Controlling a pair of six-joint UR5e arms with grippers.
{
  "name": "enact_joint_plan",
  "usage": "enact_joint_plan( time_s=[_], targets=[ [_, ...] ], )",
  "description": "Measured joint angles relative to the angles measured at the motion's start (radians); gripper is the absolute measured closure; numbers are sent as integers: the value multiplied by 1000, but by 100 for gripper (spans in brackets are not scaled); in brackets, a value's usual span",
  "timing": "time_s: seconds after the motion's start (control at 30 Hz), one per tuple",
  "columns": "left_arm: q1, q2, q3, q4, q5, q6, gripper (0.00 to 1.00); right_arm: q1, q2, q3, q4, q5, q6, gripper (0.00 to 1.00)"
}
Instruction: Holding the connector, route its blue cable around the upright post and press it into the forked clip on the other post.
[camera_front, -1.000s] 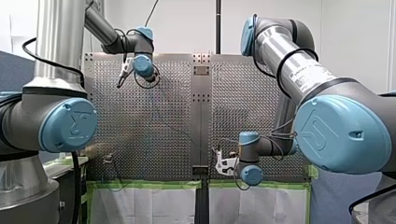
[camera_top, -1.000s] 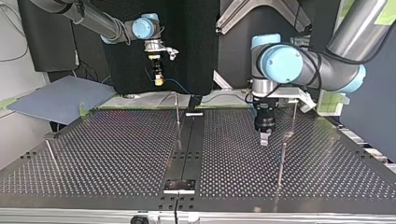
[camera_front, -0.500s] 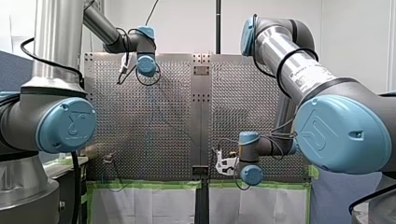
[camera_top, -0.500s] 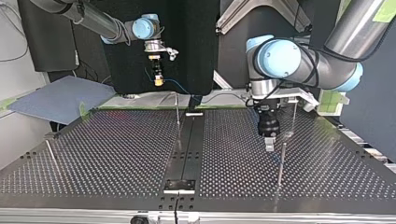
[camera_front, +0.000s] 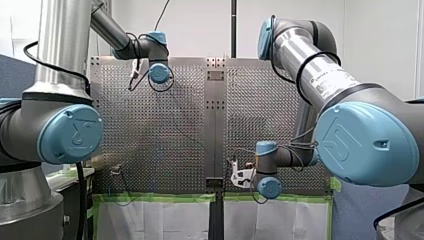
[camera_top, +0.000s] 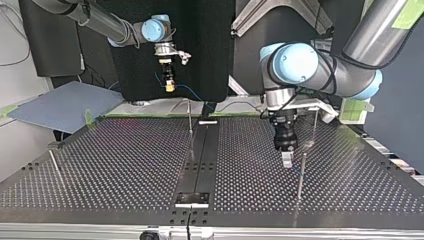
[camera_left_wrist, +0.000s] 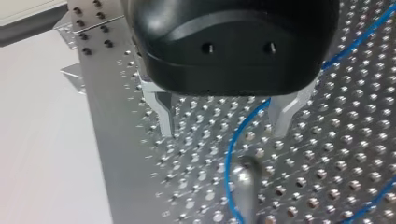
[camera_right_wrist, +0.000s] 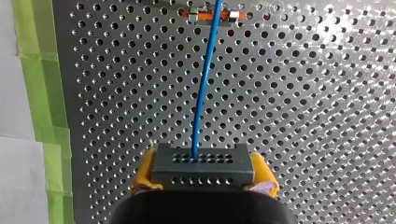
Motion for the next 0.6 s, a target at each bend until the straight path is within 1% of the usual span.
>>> enact_joint_plan(
  time_s=[0.13,0.43,0.6],
  targets=[
    [0,-12,1,20,-3,1,0,0,0,0,-1,-1,0,100],
    [-2,-72,6,24,-15,8,0,0,0,0,-1,0,0,100],
    [4,-79,26,13,-19,8,0,0,0,-2,-1,-1,0,100]
  ],
)
